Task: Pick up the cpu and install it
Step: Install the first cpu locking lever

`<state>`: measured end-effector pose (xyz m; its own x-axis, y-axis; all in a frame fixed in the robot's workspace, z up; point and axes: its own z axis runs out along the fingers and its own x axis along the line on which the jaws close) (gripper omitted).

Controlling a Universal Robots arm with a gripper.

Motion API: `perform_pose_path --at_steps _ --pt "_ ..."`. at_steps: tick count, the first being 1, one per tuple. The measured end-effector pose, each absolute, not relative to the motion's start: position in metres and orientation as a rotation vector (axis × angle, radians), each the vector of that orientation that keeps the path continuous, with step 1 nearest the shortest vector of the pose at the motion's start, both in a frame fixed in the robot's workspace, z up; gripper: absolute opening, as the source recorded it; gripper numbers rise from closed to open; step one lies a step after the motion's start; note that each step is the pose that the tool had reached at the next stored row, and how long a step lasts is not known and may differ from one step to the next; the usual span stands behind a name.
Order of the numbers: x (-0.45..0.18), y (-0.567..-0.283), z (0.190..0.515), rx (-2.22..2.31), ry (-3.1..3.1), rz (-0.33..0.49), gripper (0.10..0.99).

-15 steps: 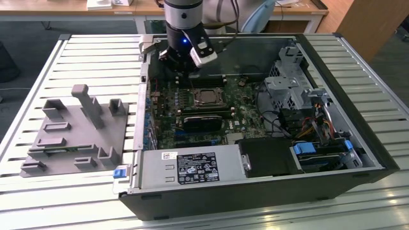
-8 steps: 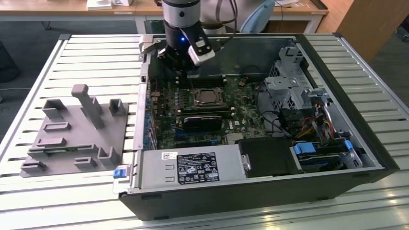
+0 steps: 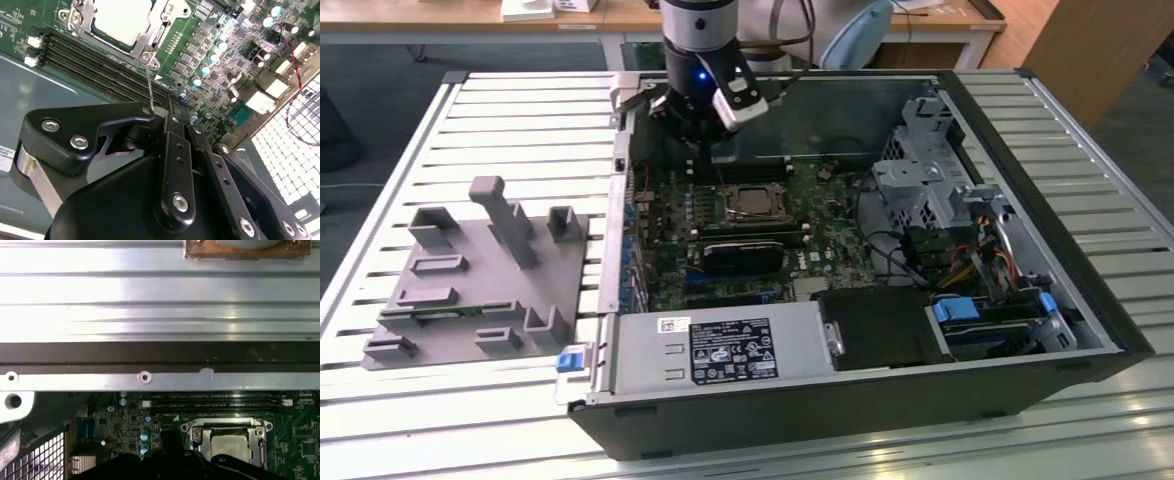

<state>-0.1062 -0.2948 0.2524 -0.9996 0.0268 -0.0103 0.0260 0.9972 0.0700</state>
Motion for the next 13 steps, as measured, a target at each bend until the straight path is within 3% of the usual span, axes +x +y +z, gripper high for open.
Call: perform_pose_path --at_steps 13 --pt "-0.073 -0.292 0.251 0.042 3.128 0.109 0.106"
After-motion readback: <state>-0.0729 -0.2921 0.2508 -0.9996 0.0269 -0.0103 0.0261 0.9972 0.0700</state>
